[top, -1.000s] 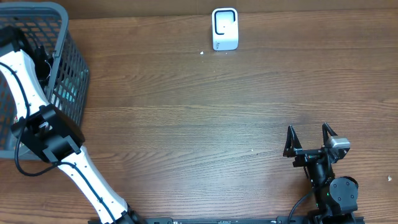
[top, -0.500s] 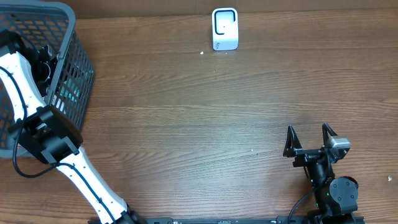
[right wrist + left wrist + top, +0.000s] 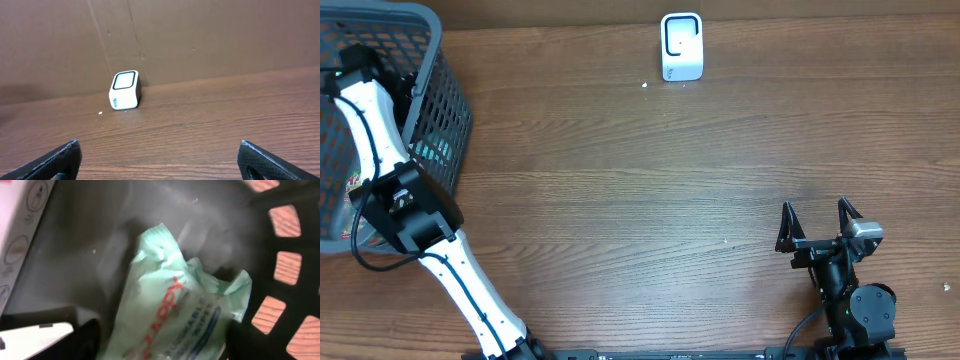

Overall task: Scan the item barcode
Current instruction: 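Grasp the teal Zappy toilet tissue wipes pack with the left gripper, then lift the wipes pack out and place it on the table center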

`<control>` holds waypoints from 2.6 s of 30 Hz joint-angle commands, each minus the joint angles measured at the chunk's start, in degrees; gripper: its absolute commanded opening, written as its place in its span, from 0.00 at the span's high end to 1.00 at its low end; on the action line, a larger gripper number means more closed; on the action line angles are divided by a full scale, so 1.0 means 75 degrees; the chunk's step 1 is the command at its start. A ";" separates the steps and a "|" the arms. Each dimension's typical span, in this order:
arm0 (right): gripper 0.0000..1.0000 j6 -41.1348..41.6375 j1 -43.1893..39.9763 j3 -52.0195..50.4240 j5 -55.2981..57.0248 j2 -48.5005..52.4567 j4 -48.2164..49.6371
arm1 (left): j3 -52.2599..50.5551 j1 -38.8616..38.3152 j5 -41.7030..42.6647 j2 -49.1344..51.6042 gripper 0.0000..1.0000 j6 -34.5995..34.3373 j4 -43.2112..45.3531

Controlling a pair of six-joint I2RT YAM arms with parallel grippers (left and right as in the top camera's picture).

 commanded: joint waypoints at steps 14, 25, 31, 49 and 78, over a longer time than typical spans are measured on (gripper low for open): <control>0.00 -0.0029 0.0029 -0.0079 0.0050 -0.0073 0.0032 | 0.0431 0.0012 -0.0592 0.0312 0.96 -0.1472 -0.0624; 0.00 -0.0029 0.0029 -0.0079 0.0050 -0.0073 0.0029 | 0.0746 0.0105 -0.0723 -0.0003 0.96 -0.2311 -0.1116; 0.00 -0.0029 0.0029 -0.0079 0.0050 -0.0073 0.0029 | 0.0752 0.0143 -0.0828 -0.0402 0.96 -0.2410 -0.1411; 0.00 -0.0029 0.0029 -0.0079 0.0050 -0.0073 0.0029 | 0.0752 0.0117 -0.0895 -0.4666 0.96 -0.2678 -0.1332; 0.00 -0.0029 0.0029 -0.0079 0.0050 -0.0073 0.0029 | -0.6481 -0.6426 -0.1102 -0.5281 0.96 -0.3975 0.1335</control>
